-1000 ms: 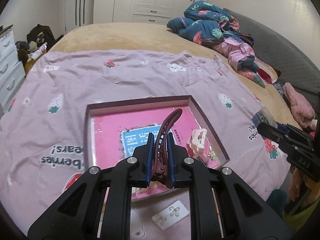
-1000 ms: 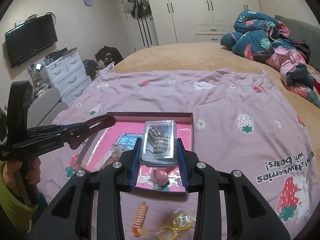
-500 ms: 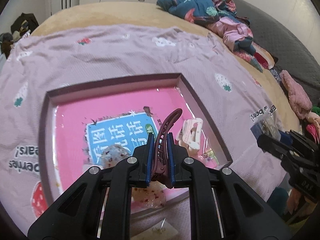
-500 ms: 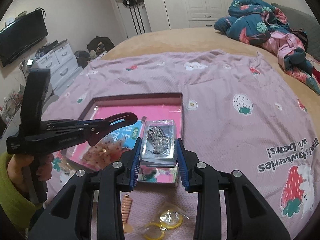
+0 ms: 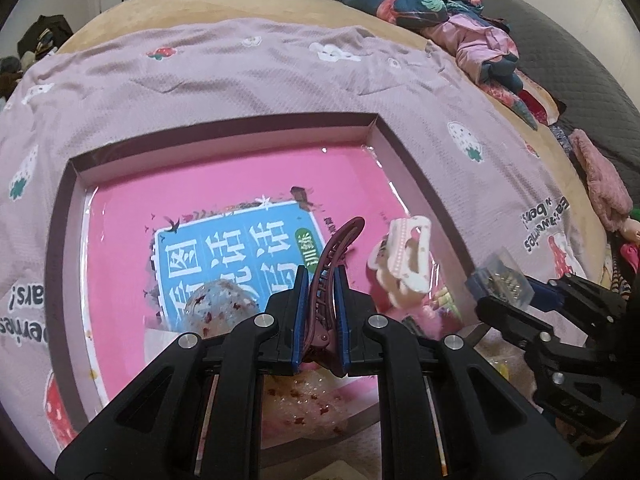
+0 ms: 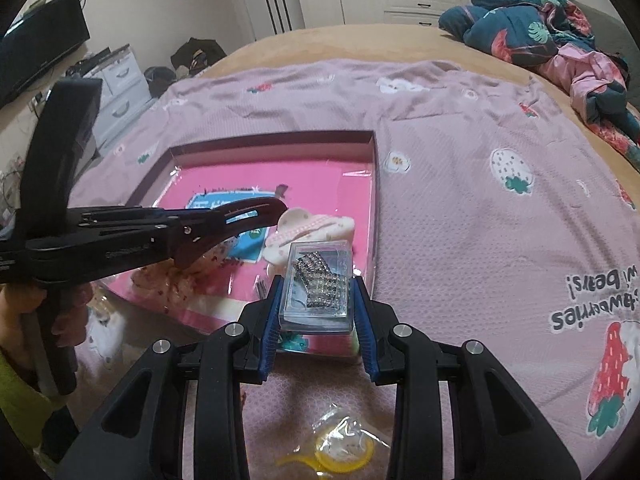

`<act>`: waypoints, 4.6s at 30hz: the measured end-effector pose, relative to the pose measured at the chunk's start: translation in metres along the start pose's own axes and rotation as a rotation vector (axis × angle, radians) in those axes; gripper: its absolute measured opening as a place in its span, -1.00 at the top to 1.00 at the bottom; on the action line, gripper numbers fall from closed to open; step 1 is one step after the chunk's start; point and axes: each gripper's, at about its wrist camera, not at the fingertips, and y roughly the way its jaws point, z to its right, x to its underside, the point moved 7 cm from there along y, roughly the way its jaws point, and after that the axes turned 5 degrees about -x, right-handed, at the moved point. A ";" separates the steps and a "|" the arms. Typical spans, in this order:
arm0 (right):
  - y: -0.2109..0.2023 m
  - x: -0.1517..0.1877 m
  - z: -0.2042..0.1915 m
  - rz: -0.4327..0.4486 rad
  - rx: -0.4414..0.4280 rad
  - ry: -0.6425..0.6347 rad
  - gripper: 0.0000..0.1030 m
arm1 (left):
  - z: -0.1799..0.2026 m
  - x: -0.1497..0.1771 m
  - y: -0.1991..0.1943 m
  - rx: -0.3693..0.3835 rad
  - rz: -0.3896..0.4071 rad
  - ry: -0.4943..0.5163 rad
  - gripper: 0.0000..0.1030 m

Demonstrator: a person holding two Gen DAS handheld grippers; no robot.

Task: Organize jewelry
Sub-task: 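Carry the maroon clip and silver clip card into the tray and open both grippers, then withdraw both grippers from the tray toward the remaining accessories, then grasp the pearl butterfly clip with the left gripper while the right grasps the orange spiral tie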

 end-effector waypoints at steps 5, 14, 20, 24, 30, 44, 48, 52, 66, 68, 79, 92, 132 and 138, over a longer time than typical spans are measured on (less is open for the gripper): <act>0.017 0.002 -0.002 -0.025 0.007 0.001 0.38 | -0.004 0.006 0.001 0.000 -0.010 -0.003 0.87; 0.029 0.005 -0.002 -0.035 0.017 0.033 0.37 | -0.012 0.014 -0.003 -0.016 -0.002 -0.018 0.87; 0.029 0.008 -0.009 -0.043 0.008 0.027 0.36 | -0.012 0.018 -0.003 -0.017 -0.006 -0.024 0.87; 0.020 0.014 -0.012 -0.032 0.001 0.025 0.20 | -0.009 0.020 -0.003 -0.019 -0.006 -0.019 0.87; -0.004 0.017 -0.011 -0.001 -0.003 0.044 -0.09 | -0.006 0.021 -0.005 -0.020 -0.008 -0.015 0.87; -0.054 0.015 -0.007 0.085 -0.001 0.089 -0.46 | -0.005 0.026 -0.030 -0.035 0.028 -0.038 0.71; -0.065 0.013 -0.010 0.105 -0.006 0.090 -0.47 | -0.007 0.026 -0.047 -0.037 0.054 -0.052 0.64; -0.080 0.010 -0.010 0.140 -0.006 0.096 -0.54 | -0.009 0.023 -0.066 -0.040 0.085 -0.066 0.49; -0.146 -0.003 -0.005 0.284 -0.006 0.132 -0.60 | -0.007 0.017 -0.161 -0.029 0.256 -0.100 -0.23; -0.155 -0.003 -0.006 0.295 -0.006 0.127 -0.63 | -0.007 0.020 -0.174 -0.031 0.273 -0.097 -0.25; -0.190 -0.001 -0.027 0.357 -0.011 0.078 -0.67 | -0.013 0.038 -0.226 -0.053 0.366 -0.099 -0.77; -0.201 0.005 -0.050 0.360 -0.021 0.017 -0.70 | -0.045 0.074 -0.246 -0.115 0.389 -0.147 -0.81; -0.090 0.083 -0.093 0.036 -0.030 -0.081 -0.81 | -0.093 0.150 -0.167 -0.220 0.181 -0.185 -0.81; -0.062 0.092 -0.087 -0.036 -0.032 -0.052 -0.81 | -0.105 0.157 -0.144 -0.241 0.145 -0.201 -0.81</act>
